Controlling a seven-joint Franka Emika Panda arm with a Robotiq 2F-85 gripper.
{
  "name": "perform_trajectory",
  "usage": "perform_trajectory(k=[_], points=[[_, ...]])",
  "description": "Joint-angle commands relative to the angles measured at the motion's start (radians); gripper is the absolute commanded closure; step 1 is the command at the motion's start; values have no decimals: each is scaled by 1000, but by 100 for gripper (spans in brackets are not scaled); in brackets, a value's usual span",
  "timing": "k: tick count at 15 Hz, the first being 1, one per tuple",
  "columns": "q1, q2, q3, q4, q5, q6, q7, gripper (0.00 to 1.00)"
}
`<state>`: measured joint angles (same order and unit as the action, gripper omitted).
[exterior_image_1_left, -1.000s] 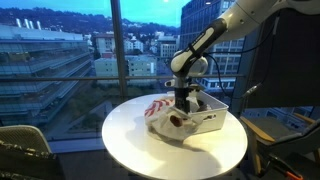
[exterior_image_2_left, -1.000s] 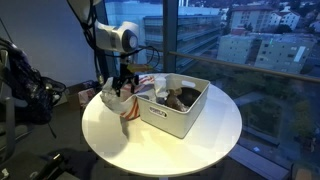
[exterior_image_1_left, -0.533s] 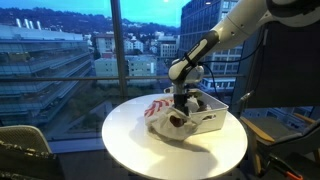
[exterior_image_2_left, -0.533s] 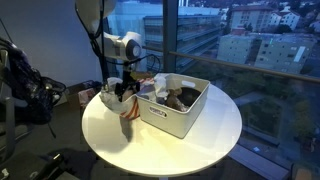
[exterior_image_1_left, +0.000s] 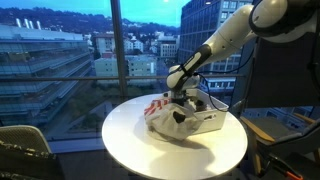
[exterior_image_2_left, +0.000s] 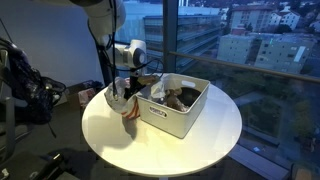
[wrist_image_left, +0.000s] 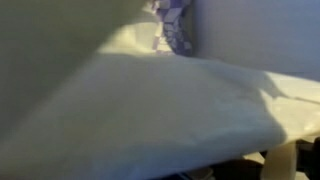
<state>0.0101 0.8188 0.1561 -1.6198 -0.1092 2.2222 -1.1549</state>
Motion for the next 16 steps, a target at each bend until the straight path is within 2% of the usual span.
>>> perform_trajectory(k=[1,6,12,16], points=[[26,31,-11,61,-47,76,14,0],[34,31,3,63,-65,214,4,0],[123,122,-131,124,-269,379,54,0],[125,168,-143,154,-295,351,100,0]])
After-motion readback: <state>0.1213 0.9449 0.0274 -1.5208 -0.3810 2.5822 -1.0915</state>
